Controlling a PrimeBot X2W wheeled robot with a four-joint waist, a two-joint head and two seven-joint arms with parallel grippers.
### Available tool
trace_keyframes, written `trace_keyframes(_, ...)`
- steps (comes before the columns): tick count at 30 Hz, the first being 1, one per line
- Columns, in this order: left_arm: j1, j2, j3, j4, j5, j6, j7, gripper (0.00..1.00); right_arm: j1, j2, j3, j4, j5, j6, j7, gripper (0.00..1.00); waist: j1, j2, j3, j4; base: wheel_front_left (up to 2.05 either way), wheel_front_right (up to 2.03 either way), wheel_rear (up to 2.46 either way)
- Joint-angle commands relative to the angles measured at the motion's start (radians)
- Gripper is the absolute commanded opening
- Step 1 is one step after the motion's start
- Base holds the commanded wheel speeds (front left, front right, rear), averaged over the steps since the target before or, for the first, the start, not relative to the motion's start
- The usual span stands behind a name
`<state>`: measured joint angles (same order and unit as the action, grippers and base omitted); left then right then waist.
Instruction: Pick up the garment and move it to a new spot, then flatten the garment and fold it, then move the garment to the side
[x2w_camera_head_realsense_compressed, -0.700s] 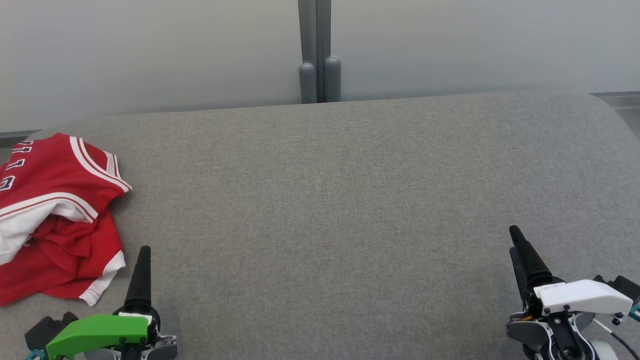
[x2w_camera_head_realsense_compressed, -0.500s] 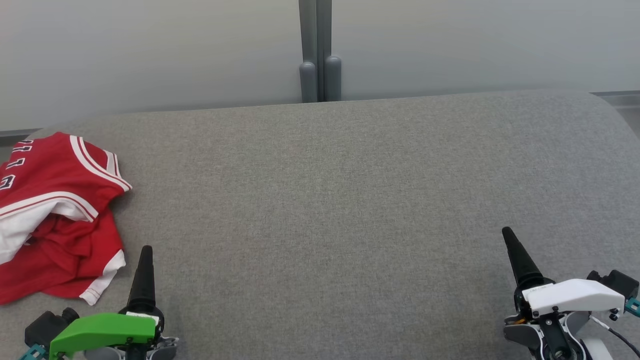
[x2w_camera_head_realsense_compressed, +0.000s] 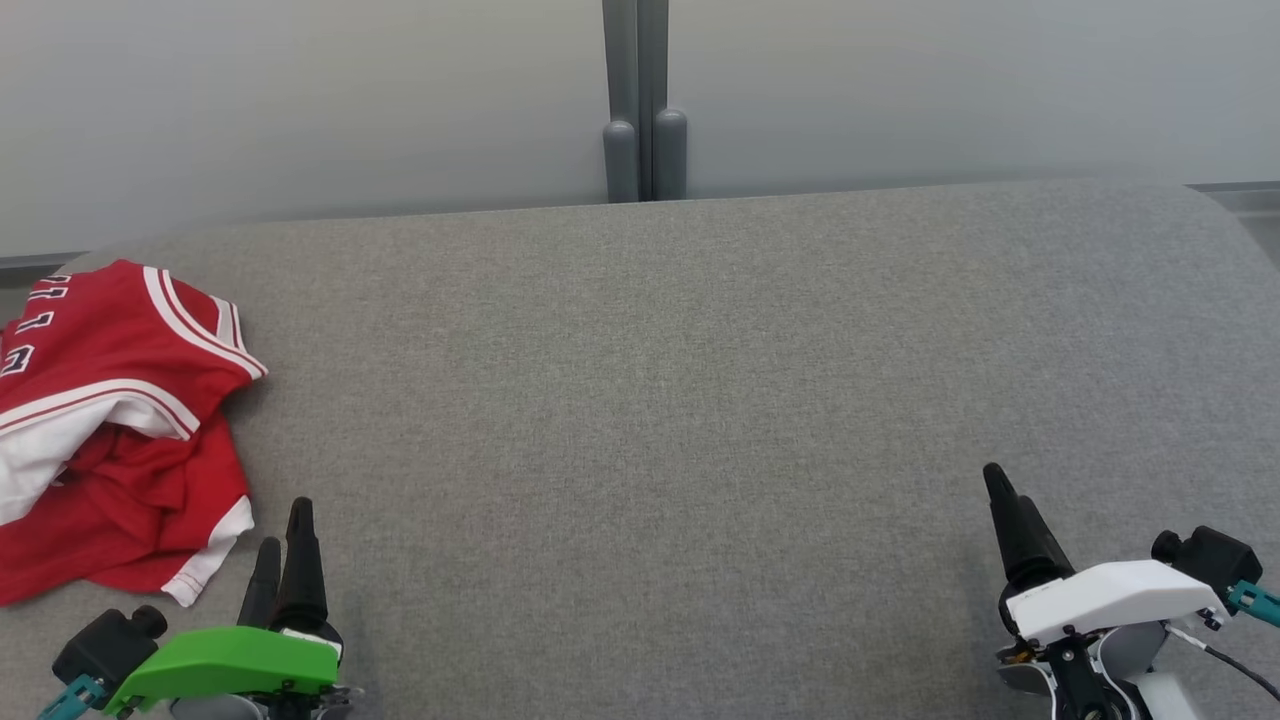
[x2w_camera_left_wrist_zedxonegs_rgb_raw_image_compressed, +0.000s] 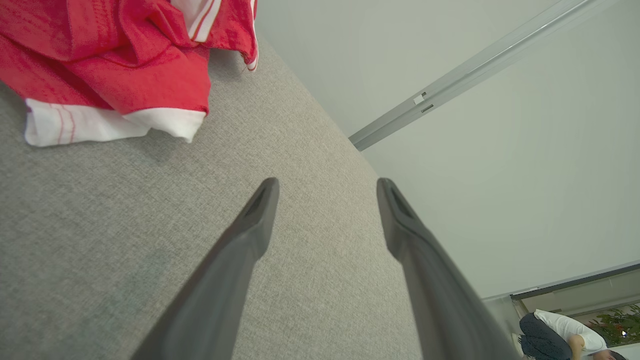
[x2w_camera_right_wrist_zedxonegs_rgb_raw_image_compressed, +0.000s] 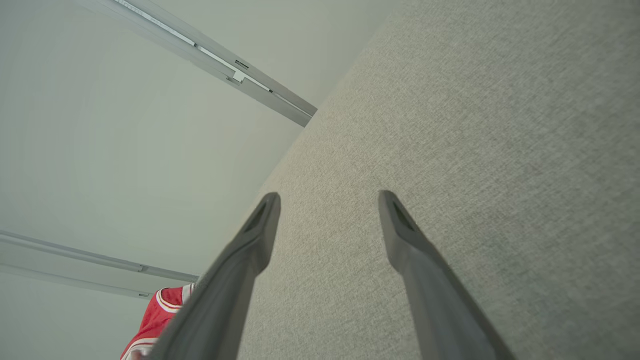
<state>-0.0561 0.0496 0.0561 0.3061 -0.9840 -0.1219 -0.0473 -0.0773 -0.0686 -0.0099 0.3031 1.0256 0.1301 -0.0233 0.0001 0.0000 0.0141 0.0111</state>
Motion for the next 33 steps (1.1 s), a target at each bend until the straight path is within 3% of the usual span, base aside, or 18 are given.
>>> trace_keyframes(1, -0.011, 0.009, 0.003, -0.005, 0.035, 0.002, -0.011, 1.0, -0.023, -0.006, 0.006, -0.006, -0.038, 0.0, -0.013, 1.0, 0.0, 0.0, 0.0, 0.0, 0.0, 0.0, 0.0)
trace_keyframes(15, -0.005, 0.004, 0.011, -0.017, 0.195, -0.007, -0.056, 1.0, -0.017, -0.014, 0.037, -0.009, -0.234, 0.0, -0.063, 1.0, 0.0, 0.0, 0.006, 0.002, 0.0, 0.0, 0.0)
trace_keyframes(33, -0.005, 0.01, -0.005, 0.022, 0.49, 0.01, -0.109, 1.0, -0.016, 0.0, -0.001, -0.006, -0.506, 0.001, -0.121, 1.0, 0.0, 0.0, 0.012, 0.006, 0.0, 0.0, 0.0)
